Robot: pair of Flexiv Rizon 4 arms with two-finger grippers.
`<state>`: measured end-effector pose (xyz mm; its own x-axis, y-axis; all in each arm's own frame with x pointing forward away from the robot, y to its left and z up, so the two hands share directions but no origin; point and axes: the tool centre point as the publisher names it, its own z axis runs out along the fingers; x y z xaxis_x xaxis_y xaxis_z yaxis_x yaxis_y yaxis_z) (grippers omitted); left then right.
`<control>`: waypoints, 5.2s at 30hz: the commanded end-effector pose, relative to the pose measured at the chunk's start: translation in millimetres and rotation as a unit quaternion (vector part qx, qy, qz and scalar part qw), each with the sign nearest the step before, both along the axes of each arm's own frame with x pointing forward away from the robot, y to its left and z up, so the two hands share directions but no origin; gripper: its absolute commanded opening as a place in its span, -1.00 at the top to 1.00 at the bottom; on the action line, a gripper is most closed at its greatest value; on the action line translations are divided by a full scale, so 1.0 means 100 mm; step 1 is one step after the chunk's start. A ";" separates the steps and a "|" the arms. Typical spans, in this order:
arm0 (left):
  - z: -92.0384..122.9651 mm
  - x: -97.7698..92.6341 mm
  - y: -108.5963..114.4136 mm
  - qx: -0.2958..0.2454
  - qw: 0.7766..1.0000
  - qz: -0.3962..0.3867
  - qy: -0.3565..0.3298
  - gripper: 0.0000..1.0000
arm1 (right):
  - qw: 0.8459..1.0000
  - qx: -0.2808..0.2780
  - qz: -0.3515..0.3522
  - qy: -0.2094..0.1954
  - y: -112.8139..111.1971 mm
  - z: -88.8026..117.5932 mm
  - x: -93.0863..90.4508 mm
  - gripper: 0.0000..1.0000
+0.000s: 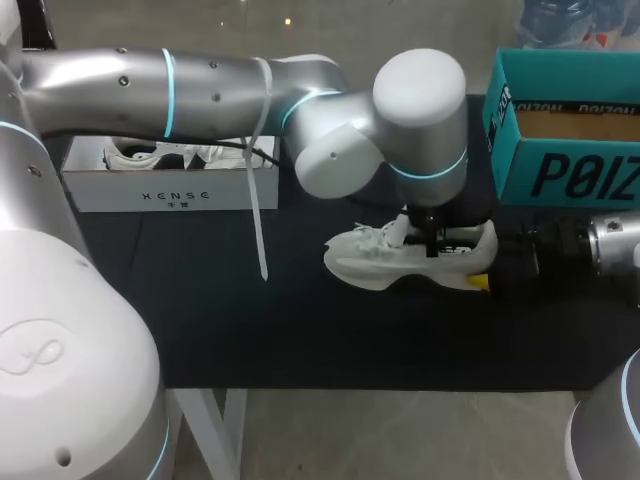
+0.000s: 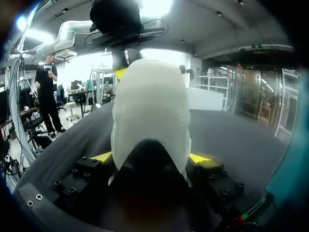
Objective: Take the shoe out of the shoebox, open the shoe tongue, remove and reinsert the insole, then place the shoe into the shoebox
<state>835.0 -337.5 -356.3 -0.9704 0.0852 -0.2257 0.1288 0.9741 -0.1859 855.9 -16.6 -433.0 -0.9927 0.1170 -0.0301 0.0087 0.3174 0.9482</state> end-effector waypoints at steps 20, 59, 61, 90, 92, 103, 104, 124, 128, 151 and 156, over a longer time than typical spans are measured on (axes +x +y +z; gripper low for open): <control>-0.27 -0.06 -0.04 0.046 0.997 -0.033 0.060 0.87 | 1.000 -0.001 0.000 0.000 0.01 -0.04 0.02 1.00; -0.93 0.12 -0.21 0.050 0.996 -0.020 0.070 0.23 | 1.000 -0.001 0.000 0.000 0.01 -0.04 0.02 1.00; -1.01 0.12 -0.23 0.046 0.997 -0.015 0.068 0.27 | 1.000 -0.001 0.000 0.000 0.01 -0.04 0.02 1.00; -0.59 0.02 -0.18 0.007 1.000 -0.006 0.007 1.00 | 1.000 -0.001 0.000 0.000 0.01 -0.04 0.02 1.00; -0.54 0.03 -0.17 0.005 1.000 -0.005 0.004 1.00 | 1.000 -0.001 0.000 0.000 0.01 -0.04 0.02 1.00; -0.35 0.05 -0.15 -0.004 1.000 -0.001 -0.016 1.00 | 1.000 -0.001 0.000 0.000 0.01 -0.04 0.02 1.00; -0.33 0.05 -0.15 -0.004 1.000 -0.001 -0.017 1.00 | 1.000 -0.001 0.000 0.000 0.01 -0.04 0.02 1.00; -0.01 0.15 -0.01 -0.025 0.998 0.012 -0.048 1.00 | 1.000 -0.001 0.000 0.000 0.01 -0.04 0.02 1.00; 0.06 0.15 0.00 -0.031 0.998 0.012 -0.052 1.00 | 1.000 -0.001 0.000 0.000 0.01 -0.04 0.02 1.00; 0.38 0.00 0.07 -0.084 0.995 0.009 -0.048 1.00 | 1.000 -0.001 0.000 0.000 0.01 -0.04 0.02 1.00; 0.35 -0.03 -0.05 -0.087 0.995 0.000 -0.044 1.00 | 1.000 -0.001 0.000 0.000 0.01 -0.04 0.02 1.00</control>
